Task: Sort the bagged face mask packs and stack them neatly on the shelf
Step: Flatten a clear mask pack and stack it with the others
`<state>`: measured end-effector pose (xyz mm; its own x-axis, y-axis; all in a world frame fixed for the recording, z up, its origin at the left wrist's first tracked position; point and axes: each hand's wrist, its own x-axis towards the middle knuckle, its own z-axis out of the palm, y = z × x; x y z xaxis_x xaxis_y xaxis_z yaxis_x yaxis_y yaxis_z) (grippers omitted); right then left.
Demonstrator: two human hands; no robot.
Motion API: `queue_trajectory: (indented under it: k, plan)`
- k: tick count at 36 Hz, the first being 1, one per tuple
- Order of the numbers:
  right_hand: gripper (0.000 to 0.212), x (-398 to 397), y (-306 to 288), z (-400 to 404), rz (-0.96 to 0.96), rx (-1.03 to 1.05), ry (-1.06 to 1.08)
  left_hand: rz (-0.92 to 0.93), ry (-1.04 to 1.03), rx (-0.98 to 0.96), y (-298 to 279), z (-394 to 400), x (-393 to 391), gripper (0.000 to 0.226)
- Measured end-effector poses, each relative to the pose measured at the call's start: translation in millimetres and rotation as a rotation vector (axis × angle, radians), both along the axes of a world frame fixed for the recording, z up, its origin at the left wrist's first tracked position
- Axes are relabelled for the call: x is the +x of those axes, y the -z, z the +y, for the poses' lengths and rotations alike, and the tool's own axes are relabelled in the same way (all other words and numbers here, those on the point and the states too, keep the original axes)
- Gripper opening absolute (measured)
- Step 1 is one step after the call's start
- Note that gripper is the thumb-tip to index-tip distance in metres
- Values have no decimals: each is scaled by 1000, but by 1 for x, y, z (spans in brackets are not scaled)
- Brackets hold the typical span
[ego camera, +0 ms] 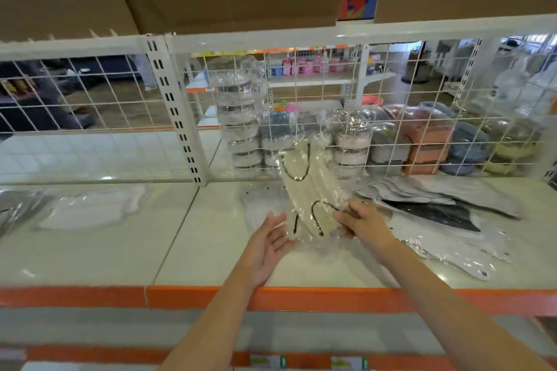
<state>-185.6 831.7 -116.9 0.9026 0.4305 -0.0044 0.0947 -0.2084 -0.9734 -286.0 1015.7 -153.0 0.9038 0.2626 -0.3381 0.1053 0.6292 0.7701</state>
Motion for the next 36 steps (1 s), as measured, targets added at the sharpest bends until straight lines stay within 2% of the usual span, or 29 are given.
queue_trajectory:
  k: [2,4,6,8,10,12,14,17,19,20,22,24,28,29,32,34,36]
  plan:
    - [26,-5,6,-1,10,-60,-106,7,27,-26,1,0,4,61]
    - [17,-10,12,-2,37,-92,-198,-18,65,-33,-2,-4,6,49]
    - [18,-13,15,-2,70,-104,-239,-23,73,-18,-6,-7,9,31]
    - [23,-16,16,-2,119,-89,-238,-19,66,28,-10,-8,10,13]
    - [28,-17,17,-3,114,-75,-196,-4,56,90,-9,-6,12,10]
    - [31,-15,18,-4,31,-76,-87,-17,32,81,-10,-4,10,13]
    - [25,-12,17,-7,8,23,62,-48,7,46,-10,-2,11,18]
    - [18,-8,7,-10,106,319,236,-75,-40,37,-17,-1,8,21]
    - [12,-6,2,-12,170,434,244,-91,-52,9,-19,0,9,23]
    - [10,-7,-1,-13,175,421,213,-87,-69,-8,-20,-1,10,23]
    - [14,-12,-2,-13,136,319,120,-93,-73,-53,-22,-3,11,20]
    - [19,-20,-1,-10,112,212,19,-78,-31,-82,-25,-7,10,36]
    - [22,-28,4,3,100,-124,-166,170,-5,164,-18,-14,10,64]
    - [24,-24,6,5,68,-224,-152,212,-8,191,-15,-16,9,66]
    - [31,0,13,-1,-88,-472,-14,245,-43,270,-10,-16,9,43]
    - [25,21,17,-14,-174,-633,75,244,-49,276,-11,-15,7,38]
    - [33,41,20,-31,-242,-835,129,238,-37,294,-14,-15,5,38]
